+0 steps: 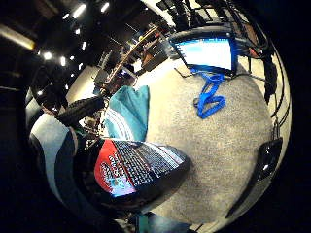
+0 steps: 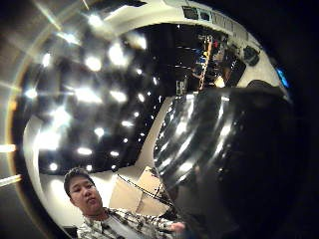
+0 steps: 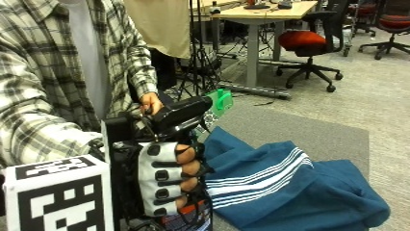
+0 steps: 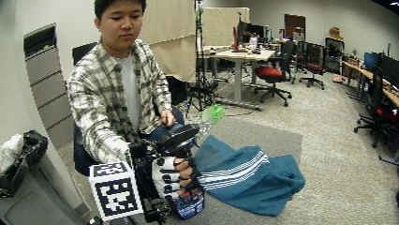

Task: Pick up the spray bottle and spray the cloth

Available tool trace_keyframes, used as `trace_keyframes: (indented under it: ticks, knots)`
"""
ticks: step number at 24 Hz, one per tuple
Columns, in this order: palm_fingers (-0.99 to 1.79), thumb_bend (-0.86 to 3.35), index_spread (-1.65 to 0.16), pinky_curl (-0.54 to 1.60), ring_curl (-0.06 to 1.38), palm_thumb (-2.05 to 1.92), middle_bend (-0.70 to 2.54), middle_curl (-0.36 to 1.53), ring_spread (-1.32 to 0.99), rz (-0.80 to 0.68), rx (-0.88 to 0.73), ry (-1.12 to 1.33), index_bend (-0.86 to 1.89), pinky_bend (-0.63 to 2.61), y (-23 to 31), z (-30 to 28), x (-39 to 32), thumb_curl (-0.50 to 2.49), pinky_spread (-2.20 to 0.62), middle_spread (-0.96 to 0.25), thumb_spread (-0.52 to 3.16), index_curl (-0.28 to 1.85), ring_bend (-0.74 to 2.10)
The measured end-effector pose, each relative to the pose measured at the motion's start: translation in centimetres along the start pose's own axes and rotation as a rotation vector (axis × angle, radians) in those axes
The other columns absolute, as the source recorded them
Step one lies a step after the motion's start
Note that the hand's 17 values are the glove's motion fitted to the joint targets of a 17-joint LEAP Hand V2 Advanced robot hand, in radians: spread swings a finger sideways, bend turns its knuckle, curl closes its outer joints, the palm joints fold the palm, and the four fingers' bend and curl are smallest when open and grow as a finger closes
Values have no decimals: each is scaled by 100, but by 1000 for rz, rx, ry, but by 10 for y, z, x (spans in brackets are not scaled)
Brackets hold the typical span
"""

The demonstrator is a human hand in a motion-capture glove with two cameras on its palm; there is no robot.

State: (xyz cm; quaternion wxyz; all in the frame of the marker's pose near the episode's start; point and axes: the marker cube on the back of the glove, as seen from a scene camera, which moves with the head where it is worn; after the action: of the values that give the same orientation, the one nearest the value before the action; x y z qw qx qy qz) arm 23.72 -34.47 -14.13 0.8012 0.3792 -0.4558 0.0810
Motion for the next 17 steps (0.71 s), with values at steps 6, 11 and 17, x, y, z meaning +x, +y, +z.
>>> trace_keyframes:
  ticks: [6,11,17]
  knots:
    - [135,-3,-23,34,45,103,57,50,-22,-39,-44,70,40,45,8,6,-29,74,-17,-13,11,49,62]
    - [135,-3,-23,35,45,103,57,50,-22,-95,-12,84,39,45,-3,-2,-53,75,-17,-13,9,50,62]
    - [135,-3,-23,35,46,103,58,50,-22,-107,-34,119,39,45,-12,-13,-84,76,-16,-13,8,52,62]
